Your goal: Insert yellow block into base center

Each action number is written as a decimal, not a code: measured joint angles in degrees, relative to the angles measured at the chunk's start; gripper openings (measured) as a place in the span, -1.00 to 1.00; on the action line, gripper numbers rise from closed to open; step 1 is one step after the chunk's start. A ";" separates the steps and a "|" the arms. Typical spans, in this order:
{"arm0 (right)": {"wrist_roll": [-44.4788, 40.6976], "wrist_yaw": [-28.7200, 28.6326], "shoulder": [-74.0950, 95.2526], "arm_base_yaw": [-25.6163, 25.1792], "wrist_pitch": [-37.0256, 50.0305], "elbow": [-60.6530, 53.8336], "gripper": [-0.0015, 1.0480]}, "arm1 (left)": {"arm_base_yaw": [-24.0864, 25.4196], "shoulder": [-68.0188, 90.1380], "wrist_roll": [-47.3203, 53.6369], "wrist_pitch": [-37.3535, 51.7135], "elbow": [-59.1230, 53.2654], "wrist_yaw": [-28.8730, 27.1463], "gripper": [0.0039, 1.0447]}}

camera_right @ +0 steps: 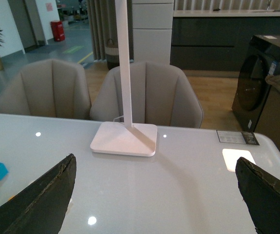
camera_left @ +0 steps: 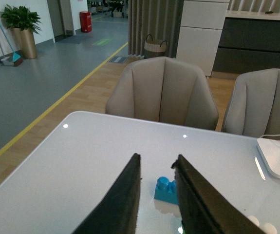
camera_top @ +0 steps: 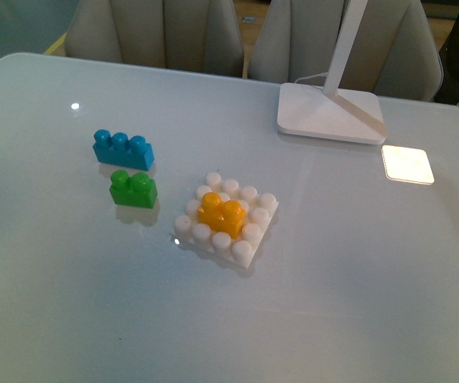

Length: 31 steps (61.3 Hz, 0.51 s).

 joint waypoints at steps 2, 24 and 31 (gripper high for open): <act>0.00 -0.02 -0.02 0.00 0.00 0.00 0.83 | 0.00 -1.38 0.11 -0.79 -0.55 0.00 -0.76; 0.00 -0.02 0.00 0.00 0.00 0.00 0.83 | 0.00 -21.53 0.37 -15.47 -5.81 -0.02 -0.95; 0.00 -0.02 0.00 0.00 0.00 0.00 0.83 | 0.00 -26.99 0.39 -20.06 -6.54 -0.02 -0.95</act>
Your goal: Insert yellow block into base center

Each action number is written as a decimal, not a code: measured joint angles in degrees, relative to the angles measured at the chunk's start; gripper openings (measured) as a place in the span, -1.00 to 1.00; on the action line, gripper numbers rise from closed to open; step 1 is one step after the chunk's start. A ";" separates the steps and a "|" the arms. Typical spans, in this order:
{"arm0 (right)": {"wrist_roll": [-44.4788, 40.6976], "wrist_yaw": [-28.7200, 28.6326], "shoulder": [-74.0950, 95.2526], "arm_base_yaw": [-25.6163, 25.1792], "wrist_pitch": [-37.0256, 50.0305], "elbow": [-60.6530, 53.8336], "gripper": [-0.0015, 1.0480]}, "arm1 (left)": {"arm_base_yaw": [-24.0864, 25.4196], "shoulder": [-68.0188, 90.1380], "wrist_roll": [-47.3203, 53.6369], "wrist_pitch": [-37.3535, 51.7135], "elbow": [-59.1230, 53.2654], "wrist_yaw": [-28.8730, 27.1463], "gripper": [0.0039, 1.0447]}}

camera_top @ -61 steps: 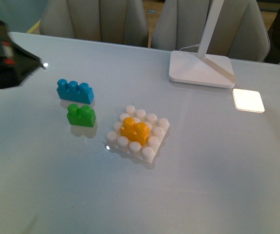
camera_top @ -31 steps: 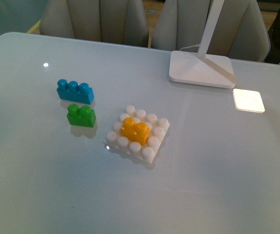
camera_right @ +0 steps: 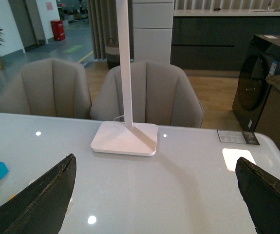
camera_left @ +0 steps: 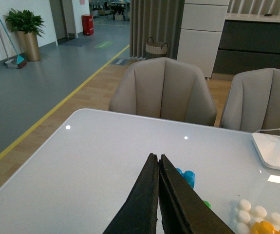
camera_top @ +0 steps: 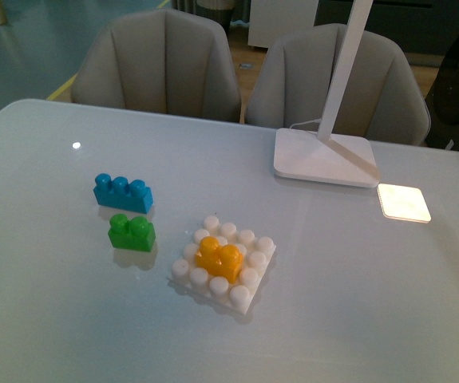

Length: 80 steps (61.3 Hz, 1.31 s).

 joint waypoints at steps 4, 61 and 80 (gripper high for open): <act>0.00 0.00 0.00 0.00 0.00 0.00 0.83 | 0.00 -3.78 0.00 -3.43 -0.35 0.00 -0.95; 0.00 0.00 -0.02 0.00 0.00 0.00 0.83 | 0.00 -31.12 0.00 -29.35 -0.37 0.00 -0.95; 0.00 0.00 -0.02 0.00 0.00 0.00 0.83 | 0.00 -42.10 0.02 -40.68 -0.35 0.00 -0.95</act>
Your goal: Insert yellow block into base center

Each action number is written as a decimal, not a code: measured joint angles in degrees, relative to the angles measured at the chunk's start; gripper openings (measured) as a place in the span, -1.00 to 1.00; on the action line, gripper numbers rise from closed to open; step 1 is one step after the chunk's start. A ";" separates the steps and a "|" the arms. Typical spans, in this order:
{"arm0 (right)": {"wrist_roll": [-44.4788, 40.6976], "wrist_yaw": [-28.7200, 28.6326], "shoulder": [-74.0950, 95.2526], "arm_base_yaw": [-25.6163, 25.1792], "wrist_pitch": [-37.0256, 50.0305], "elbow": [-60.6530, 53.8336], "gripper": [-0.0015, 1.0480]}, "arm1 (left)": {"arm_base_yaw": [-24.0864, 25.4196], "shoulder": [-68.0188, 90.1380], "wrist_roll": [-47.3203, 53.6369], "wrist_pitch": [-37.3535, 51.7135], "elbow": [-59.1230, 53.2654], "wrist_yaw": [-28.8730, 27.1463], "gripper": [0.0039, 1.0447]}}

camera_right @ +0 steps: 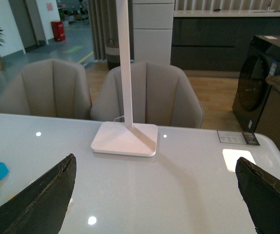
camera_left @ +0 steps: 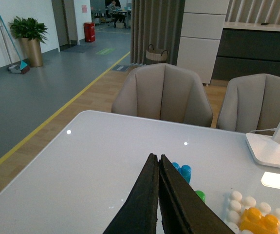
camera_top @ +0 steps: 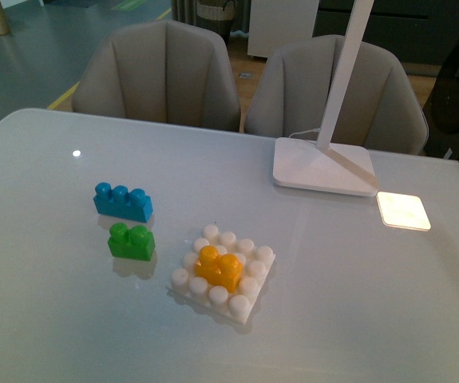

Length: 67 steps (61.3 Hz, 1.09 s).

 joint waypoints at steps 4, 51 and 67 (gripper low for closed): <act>0.00 0.00 0.02 0.00 0.00 0.00 0.83 | 0.00 -0.11 0.00 -0.11 0.00 0.00 -0.95; 0.00 0.00 0.02 0.00 0.00 0.00 0.83 | 0.00 -0.13 0.15 -0.11 0.00 0.00 0.89; 0.00 0.00 0.02 0.00 0.00 0.00 0.83 | 0.00 -0.13 0.13 -0.11 0.00 0.00 0.86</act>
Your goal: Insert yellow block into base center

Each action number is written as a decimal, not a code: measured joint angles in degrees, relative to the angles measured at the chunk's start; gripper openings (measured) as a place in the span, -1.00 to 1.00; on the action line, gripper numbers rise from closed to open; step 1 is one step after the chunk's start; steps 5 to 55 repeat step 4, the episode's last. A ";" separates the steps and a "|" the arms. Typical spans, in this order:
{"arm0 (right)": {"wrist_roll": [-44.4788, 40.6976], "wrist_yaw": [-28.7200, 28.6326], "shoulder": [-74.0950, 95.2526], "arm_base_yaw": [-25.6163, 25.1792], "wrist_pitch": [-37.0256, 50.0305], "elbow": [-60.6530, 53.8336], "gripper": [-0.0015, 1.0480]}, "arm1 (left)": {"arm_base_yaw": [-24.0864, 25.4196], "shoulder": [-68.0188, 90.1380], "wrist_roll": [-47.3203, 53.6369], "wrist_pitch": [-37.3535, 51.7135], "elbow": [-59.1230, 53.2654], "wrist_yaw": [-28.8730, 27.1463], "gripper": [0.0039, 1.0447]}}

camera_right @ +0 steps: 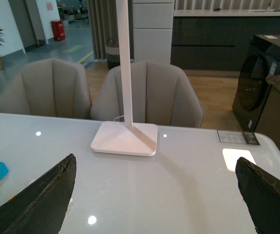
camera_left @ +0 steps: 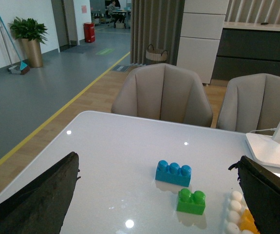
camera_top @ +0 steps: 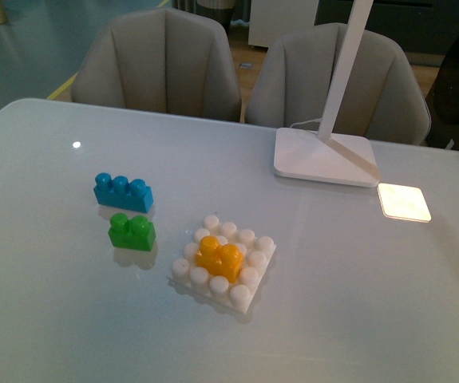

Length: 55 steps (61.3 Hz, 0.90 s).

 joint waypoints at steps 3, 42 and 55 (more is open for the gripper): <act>0.00 0.00 -0.02 0.00 0.00 0.00 0.83 | 0.00 0.00 0.00 0.00 0.00 0.00 0.86; 0.00 0.00 0.00 0.00 0.00 0.00 0.83 | 0.00 0.00 0.00 0.00 0.00 0.00 0.86; 0.00 0.00 0.00 0.00 0.00 0.00 0.83 | 0.00 0.00 0.00 0.00 0.00 0.00 0.86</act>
